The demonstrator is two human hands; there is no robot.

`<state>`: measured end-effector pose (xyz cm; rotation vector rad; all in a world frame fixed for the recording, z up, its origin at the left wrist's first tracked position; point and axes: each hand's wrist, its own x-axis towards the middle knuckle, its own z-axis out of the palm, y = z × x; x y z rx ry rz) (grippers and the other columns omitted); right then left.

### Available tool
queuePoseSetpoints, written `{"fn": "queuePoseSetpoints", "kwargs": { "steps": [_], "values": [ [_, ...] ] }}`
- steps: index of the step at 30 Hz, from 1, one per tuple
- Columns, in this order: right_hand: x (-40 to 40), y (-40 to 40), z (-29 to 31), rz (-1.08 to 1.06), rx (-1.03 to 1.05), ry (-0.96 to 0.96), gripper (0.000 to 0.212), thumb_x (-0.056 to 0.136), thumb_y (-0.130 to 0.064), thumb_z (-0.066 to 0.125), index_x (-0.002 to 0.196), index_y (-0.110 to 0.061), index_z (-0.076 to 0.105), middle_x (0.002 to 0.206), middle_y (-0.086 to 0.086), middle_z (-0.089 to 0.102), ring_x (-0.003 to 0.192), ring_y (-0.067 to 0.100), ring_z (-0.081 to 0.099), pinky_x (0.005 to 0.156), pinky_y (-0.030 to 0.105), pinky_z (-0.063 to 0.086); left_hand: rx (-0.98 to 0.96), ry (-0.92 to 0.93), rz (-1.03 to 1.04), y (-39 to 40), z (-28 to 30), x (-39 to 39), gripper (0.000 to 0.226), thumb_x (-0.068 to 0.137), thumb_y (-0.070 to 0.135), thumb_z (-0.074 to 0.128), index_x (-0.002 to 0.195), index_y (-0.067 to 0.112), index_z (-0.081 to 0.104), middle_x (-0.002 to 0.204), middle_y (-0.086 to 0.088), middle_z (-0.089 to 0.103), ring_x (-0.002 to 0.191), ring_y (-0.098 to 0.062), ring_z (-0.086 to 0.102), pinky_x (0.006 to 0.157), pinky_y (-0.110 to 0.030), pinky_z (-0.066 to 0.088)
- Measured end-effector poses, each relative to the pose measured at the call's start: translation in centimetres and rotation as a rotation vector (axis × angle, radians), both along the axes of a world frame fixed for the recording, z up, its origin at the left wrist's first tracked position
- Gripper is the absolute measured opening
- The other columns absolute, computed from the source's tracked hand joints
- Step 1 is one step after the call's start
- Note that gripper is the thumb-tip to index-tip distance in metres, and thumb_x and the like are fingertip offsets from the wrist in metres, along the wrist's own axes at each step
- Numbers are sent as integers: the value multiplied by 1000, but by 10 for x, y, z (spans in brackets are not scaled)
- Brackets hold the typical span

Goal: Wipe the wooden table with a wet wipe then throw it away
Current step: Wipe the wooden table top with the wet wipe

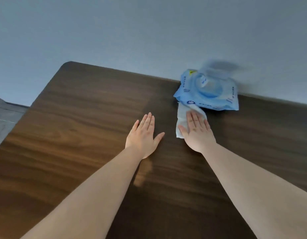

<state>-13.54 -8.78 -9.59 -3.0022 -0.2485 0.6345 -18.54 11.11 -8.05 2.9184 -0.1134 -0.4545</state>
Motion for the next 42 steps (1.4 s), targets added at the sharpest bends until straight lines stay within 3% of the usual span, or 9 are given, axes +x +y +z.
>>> {"fn": "queuePoseSetpoints", "kwargs": {
  "steps": [16,24,33,37,42],
  "values": [
    [-55,-323,1,-581,-6,-29,67,97,-55,10,151,-20,-10,160,-1,-12,147,14,-11,118,36,-7,-26,-21,-496,-304,-8,31,77,93,63,12,150,16,-7,160,1,-11,145,-11,-11,116,-33,-6],
    [-78,-424,2,-760,-46,2,68,95,-58,5,149,-21,-15,160,0,-16,146,16,-14,118,39,-8,96,-17,-505,-357,-22,31,87,86,72,4,149,15,-14,158,1,-19,144,-11,-19,118,-39,-9],
    [-73,-406,6,-781,-40,32,67,98,-52,7,149,-14,-14,160,5,-16,146,20,-15,118,42,-8,78,65,-521,-355,-14,37,86,88,71,10,148,16,-15,158,1,-21,144,-12,-18,118,-38,-8],
    [-65,-358,7,-626,-15,35,68,98,-52,7,149,-14,-15,159,5,-17,146,19,-17,118,40,-10,61,58,-496,-319,-7,36,84,89,69,14,148,17,-15,158,3,-19,145,-11,-15,118,-36,-5],
    [-41,-260,4,-351,28,33,68,97,-53,4,148,-15,-19,158,5,-20,145,21,-19,117,40,-12,89,29,-287,-227,0,28,85,89,68,16,150,15,-10,159,0,-15,146,-13,-11,119,-37,-2]
  ]
}}
